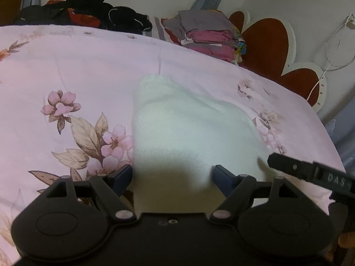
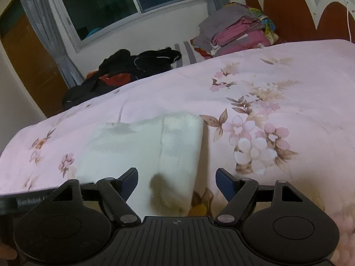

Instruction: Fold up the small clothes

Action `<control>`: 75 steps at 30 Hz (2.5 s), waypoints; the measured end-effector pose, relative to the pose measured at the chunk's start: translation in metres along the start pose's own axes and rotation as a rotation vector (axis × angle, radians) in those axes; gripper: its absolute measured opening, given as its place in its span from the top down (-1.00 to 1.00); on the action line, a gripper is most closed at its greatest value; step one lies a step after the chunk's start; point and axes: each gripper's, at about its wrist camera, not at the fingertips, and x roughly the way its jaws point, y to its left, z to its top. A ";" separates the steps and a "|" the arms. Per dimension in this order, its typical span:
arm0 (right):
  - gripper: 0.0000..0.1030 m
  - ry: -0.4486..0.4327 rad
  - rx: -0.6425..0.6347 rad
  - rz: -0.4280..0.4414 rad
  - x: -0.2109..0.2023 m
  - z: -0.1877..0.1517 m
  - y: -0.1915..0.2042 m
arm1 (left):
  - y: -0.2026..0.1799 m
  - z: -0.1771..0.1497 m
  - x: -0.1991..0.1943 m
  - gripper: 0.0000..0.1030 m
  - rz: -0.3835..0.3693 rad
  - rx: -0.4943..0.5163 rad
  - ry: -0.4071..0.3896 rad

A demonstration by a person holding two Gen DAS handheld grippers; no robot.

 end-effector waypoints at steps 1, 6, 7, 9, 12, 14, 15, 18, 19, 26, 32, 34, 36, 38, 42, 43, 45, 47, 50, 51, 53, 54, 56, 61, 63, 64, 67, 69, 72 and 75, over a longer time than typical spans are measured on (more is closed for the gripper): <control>-0.48 0.005 0.008 0.002 0.004 0.001 -0.003 | 0.002 0.000 0.002 -0.54 -0.004 -0.005 0.004; -0.48 0.055 0.069 0.049 0.027 -0.001 -0.017 | 0.004 0.000 0.011 -0.58 -0.021 -0.014 0.006; -0.48 0.070 0.091 0.077 0.032 -0.004 -0.021 | 0.005 0.000 0.012 -0.58 -0.024 -0.014 0.006; -0.48 0.083 0.123 0.132 0.039 -0.008 -0.024 | 0.005 0.001 0.013 -0.55 -0.033 -0.014 0.007; -0.41 0.081 0.117 0.173 0.042 -0.009 -0.022 | 0.005 0.002 0.015 -0.53 -0.051 -0.019 0.018; -0.11 0.106 0.119 0.215 0.044 -0.009 -0.020 | 0.004 0.002 0.015 -0.48 -0.061 -0.022 0.025; -0.10 0.104 0.107 0.213 0.043 -0.009 -0.019 | 0.005 0.002 0.015 -0.44 -0.068 -0.026 0.027; -0.10 0.105 0.116 0.232 0.045 -0.008 -0.024 | 0.010 0.003 0.015 -0.37 -0.088 -0.047 0.032; -0.10 0.107 0.131 0.236 0.045 -0.008 -0.025 | 0.012 0.003 0.016 -0.35 -0.094 -0.060 0.031; -0.01 0.117 0.137 0.277 0.042 -0.008 -0.029 | 0.024 0.003 0.010 0.03 -0.132 -0.067 0.036; 0.33 0.132 0.120 0.278 0.039 -0.006 -0.020 | 0.019 0.002 0.005 0.24 -0.128 -0.055 0.019; 0.34 0.127 0.128 0.277 0.036 -0.007 -0.020 | 0.019 0.003 0.002 0.27 -0.127 -0.048 0.015; 0.36 0.119 0.138 0.278 0.034 -0.006 -0.019 | 0.019 0.003 -0.001 0.31 -0.126 -0.050 0.011; 0.36 0.110 0.135 0.276 0.031 -0.005 -0.016 | 0.018 0.004 -0.003 0.33 -0.126 -0.051 0.005; 0.37 0.096 0.137 0.287 0.025 0.000 -0.011 | 0.017 0.006 -0.010 0.36 -0.125 -0.041 -0.004; 0.37 0.092 0.137 0.288 0.022 0.000 -0.010 | 0.016 0.007 -0.012 0.36 -0.124 -0.036 -0.007; 0.37 0.085 0.139 0.297 0.018 0.001 -0.006 | 0.013 0.008 -0.018 0.36 -0.119 -0.027 -0.013; 0.37 0.077 0.141 0.305 0.014 0.002 0.000 | 0.013 0.008 -0.026 0.36 -0.116 -0.021 -0.023; 0.37 0.070 0.143 0.321 0.007 0.004 0.012 | 0.015 0.008 -0.039 0.36 -0.107 -0.005 -0.038; 0.37 0.067 0.141 0.328 0.004 0.004 0.017 | 0.016 0.008 -0.042 0.36 -0.104 -0.002 -0.043; 0.37 0.065 0.137 0.337 0.001 0.004 0.028 | 0.020 0.009 -0.055 0.36 -0.098 0.005 -0.056; 0.37 0.064 0.138 0.344 0.000 0.003 0.035 | 0.022 0.009 -0.059 0.37 -0.094 0.006 -0.061; 0.37 0.064 0.146 0.360 -0.003 0.000 0.048 | 0.030 0.010 -0.073 0.37 -0.086 0.010 -0.074; 0.37 0.063 0.134 0.381 -0.007 -0.010 0.097 | 0.058 0.011 -0.106 0.37 -0.071 0.019 -0.101; 0.37 0.058 0.126 0.386 -0.009 -0.017 0.123 | 0.078 0.011 -0.122 0.37 -0.069 0.015 -0.110; 0.37 0.055 0.122 0.387 -0.010 -0.021 0.137 | 0.086 0.012 -0.128 0.37 -0.070 0.016 -0.111; 0.37 0.050 0.122 0.382 -0.010 -0.034 0.179 | 0.125 0.015 -0.152 0.37 -0.081 0.025 -0.113; 0.37 0.047 0.133 0.376 -0.009 -0.045 0.212 | 0.154 0.017 -0.168 0.37 -0.094 0.015 -0.115; 0.37 0.051 0.128 0.370 -0.002 -0.059 0.259 | 0.194 0.019 -0.188 0.37 -0.097 0.014 -0.115; 0.37 0.051 0.129 0.380 0.013 -0.074 0.308 | 0.239 0.024 -0.205 0.37 -0.086 0.013 -0.113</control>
